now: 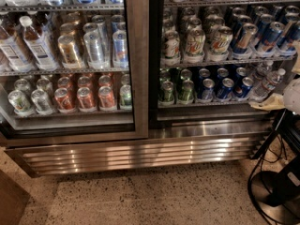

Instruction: Open right fridge door

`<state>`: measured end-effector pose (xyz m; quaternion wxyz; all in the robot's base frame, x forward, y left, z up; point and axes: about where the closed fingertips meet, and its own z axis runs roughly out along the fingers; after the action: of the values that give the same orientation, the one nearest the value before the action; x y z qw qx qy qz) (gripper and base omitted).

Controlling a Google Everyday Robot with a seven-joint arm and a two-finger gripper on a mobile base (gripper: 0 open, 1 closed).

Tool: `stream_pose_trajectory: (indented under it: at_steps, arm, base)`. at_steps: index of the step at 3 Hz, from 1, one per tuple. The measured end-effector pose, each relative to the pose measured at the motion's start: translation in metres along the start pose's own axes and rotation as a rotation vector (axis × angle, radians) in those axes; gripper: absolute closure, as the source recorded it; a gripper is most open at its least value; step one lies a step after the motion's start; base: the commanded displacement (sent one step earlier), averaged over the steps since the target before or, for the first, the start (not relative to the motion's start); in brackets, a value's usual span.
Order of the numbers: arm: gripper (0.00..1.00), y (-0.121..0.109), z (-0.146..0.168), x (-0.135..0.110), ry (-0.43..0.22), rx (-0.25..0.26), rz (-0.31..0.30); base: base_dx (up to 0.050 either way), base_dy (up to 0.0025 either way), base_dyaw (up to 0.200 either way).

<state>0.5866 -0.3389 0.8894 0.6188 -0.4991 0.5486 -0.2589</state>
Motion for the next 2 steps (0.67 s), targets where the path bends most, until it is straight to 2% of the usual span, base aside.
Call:
stream_pose_trajectory:
  at_steps: [1,2]
  arm:
    - [0.00,0.002,0.022,0.013,0.057,-0.011,0.013]
    - [0.00,-0.013,0.064,0.023,0.130,0.003,0.032]
  base:
    - [0.000,0.00000,0.000]
    - [0.000,0.00000,0.000]
